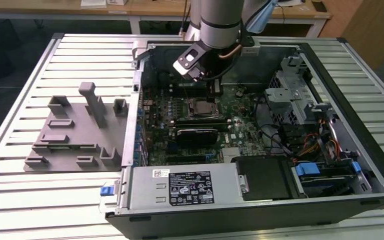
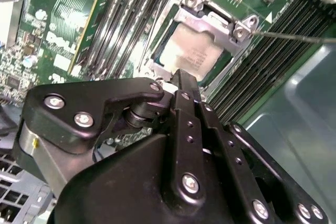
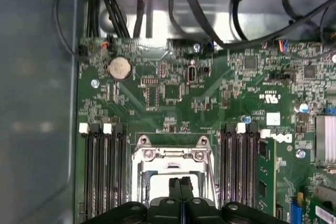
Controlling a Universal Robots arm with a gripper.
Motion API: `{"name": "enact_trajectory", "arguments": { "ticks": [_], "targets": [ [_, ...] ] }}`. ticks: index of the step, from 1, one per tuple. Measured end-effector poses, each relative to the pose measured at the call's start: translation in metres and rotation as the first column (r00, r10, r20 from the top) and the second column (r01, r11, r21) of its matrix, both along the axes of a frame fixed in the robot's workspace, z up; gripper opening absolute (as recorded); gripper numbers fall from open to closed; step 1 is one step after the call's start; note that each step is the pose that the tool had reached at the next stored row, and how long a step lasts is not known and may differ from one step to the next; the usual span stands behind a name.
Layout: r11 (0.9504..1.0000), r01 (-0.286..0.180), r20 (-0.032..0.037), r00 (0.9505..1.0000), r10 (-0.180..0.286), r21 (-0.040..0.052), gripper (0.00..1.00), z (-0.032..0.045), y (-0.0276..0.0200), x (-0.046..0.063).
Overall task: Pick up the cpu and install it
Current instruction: 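Close the cpu cover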
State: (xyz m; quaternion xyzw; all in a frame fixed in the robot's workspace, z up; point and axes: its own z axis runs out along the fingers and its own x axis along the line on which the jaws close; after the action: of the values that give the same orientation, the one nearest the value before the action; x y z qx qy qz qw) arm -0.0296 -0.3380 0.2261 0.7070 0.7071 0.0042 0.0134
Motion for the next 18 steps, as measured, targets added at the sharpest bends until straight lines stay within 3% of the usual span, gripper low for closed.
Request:
{"name": "enact_trajectory", "arguments": {
  "ticks": [8, 14, 18],
  "targets": [
    [1.0, 0.0, -0.0069, 1.0, 0.0, -0.0001, 0.11, -0.0089, -0.0001, -0.011],
    [1.0, -0.002, -0.007, 1.0, 0.002, 0.0, 0.11, -0.0092, -0.0001, -0.012],
    [0.9986, -0.052, -0.0069, 0.9986, 0.052, 0.0001, 0.11, -0.0094, -0.0001, -0.012]
  ]
}}
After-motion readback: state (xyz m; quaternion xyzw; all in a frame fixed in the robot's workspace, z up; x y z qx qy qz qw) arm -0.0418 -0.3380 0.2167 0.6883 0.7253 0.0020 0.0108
